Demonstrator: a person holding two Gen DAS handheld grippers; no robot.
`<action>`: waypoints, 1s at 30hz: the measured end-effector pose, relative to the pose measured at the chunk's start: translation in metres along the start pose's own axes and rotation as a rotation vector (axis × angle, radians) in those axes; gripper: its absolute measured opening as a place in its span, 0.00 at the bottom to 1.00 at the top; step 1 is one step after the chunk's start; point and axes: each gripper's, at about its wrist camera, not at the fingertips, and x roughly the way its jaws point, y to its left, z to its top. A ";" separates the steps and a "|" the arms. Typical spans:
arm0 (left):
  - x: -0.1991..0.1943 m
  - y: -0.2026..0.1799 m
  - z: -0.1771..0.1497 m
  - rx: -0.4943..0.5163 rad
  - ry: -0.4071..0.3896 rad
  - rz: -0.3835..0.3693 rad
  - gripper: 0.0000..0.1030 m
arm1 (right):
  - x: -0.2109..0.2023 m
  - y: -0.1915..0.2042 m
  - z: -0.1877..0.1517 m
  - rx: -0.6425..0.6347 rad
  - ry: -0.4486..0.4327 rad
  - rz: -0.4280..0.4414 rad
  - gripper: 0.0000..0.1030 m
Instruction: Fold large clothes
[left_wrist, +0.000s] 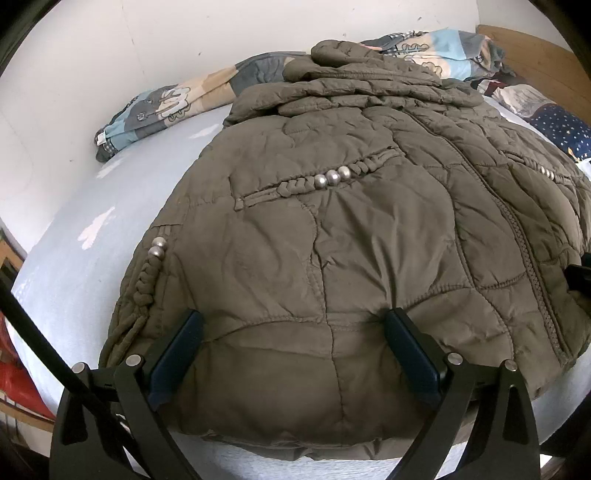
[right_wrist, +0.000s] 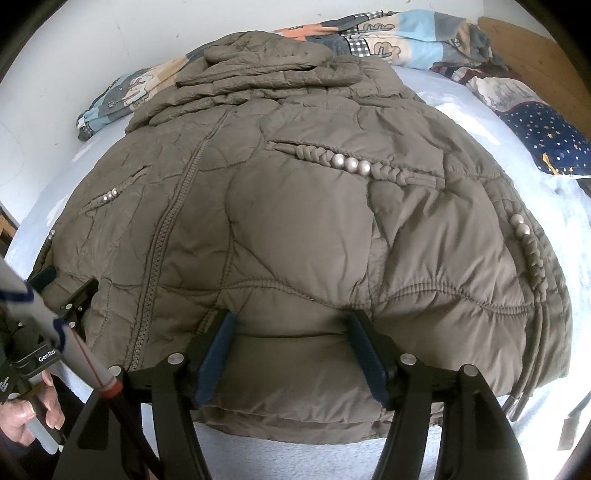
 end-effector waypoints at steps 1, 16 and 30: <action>0.000 0.000 0.000 0.000 0.000 0.000 0.96 | 0.000 0.000 0.000 -0.001 -0.001 0.000 0.67; -0.002 -0.003 -0.002 0.004 -0.024 0.013 0.96 | 0.000 0.003 -0.001 -0.023 -0.004 -0.035 0.73; -0.004 -0.003 -0.004 0.016 -0.040 0.024 0.96 | -0.002 0.006 -0.003 -0.056 -0.007 -0.055 0.74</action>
